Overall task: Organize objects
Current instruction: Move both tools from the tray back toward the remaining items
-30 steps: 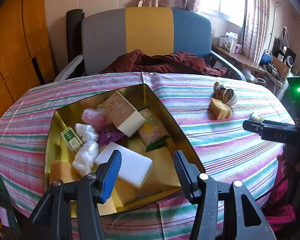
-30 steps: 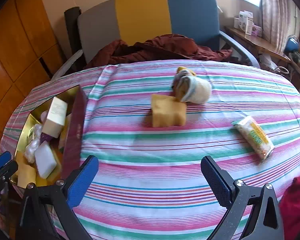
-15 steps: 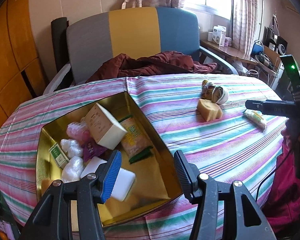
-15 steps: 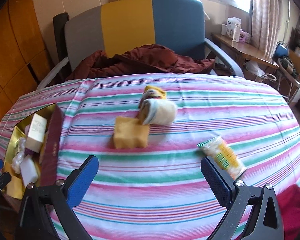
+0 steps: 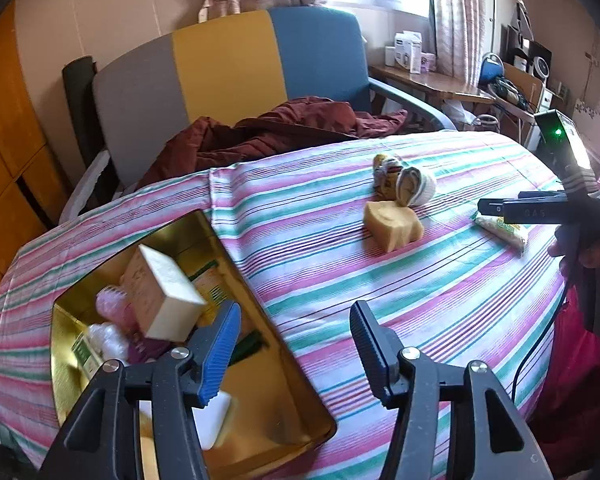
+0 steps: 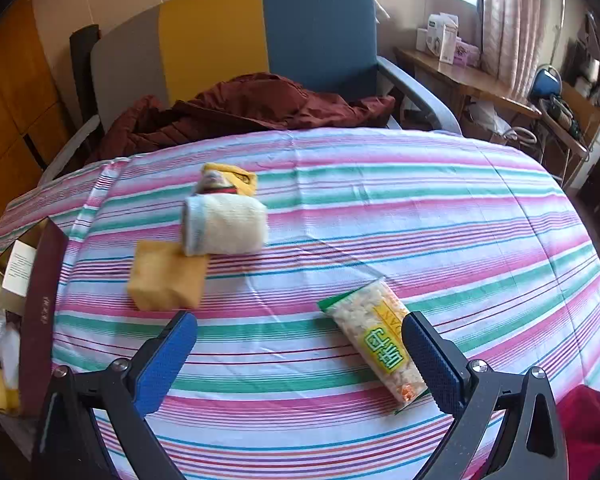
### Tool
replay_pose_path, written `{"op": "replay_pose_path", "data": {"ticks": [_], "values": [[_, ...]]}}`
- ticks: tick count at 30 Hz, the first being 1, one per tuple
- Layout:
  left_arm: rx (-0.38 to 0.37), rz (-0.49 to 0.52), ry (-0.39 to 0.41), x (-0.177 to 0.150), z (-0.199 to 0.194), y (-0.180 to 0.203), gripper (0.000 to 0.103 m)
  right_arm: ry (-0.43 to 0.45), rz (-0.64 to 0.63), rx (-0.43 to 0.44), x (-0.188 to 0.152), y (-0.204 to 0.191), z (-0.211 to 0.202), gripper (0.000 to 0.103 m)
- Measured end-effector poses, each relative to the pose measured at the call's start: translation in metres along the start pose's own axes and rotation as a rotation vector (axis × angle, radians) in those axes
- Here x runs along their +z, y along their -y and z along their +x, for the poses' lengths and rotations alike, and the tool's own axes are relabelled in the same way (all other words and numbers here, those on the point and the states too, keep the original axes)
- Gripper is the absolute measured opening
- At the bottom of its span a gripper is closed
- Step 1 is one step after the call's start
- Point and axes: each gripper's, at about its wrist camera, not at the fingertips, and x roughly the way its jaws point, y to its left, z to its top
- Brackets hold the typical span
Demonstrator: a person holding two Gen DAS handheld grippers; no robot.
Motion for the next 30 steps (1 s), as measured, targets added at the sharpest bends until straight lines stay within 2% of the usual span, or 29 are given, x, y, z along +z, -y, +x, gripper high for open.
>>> {"op": "replay_pose_path", "data": {"ticks": [12, 24, 27, 30], "values": [[-0.059, 0.027, -0.046, 0.022, 0.033, 0.021, 0.061, -0.074, 0.002, 0.009, 0.0, 0.022, 0.028, 0.103], [-0.184, -0.039, -0.096, 0.049, 0.071, 0.031, 0.061, -0.102, 0.023, 0.008, 0.0, 0.035, 0.03, 0.103], [-0.204, -0.046, -0.106, 0.057, 0.081, 0.037, 0.062, -0.085, 0.068, 0.004, 0.003, 0.047, 0.024, 0.103], [-0.214, -0.041, -0.112, 0.066, 0.092, 0.047, 0.071, -0.055, 0.156, 0.008, 0.006, 0.067, 0.015, 0.103]]}}
